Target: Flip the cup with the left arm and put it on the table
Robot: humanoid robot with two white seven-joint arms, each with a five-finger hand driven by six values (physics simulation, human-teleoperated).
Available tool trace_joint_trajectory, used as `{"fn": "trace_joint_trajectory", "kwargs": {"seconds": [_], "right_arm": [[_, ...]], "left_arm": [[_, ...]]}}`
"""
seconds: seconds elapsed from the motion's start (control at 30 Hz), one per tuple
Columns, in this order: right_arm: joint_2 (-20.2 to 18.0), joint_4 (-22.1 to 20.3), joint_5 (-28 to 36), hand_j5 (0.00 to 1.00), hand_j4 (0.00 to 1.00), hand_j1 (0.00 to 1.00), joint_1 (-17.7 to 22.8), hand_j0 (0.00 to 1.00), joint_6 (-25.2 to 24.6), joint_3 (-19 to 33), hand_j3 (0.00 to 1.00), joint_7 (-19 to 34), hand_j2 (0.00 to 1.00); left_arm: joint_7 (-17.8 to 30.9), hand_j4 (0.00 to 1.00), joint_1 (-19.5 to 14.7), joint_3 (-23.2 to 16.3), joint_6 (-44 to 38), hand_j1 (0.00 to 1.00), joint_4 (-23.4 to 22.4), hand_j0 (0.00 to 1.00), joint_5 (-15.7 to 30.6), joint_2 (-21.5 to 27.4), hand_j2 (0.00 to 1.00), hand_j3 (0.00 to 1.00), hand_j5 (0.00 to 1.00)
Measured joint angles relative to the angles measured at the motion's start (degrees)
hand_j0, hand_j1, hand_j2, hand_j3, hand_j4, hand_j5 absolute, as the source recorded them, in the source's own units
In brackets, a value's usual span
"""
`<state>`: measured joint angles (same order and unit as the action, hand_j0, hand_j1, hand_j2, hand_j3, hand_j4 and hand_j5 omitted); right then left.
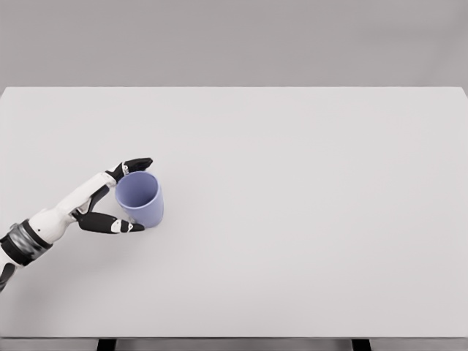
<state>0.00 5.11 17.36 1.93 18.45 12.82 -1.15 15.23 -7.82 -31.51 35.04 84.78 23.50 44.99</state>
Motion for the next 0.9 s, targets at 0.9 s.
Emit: {"fn": "trace_joint_trajectory", "kwargs": {"seconds": [0.9], "right_arm": [[0.0, 0.0, 0.0, 1.0, 1.0, 1.0, 0.0, 1.0, 0.0, 0.0, 1.0, 0.0, 1.0]], "left_arm": [[-0.4, 1.0, 0.1, 7.0, 0.0, 1.0, 1.9, 1.0, 0.7, 15.9, 1.0, 1.0, 1.0]]}}
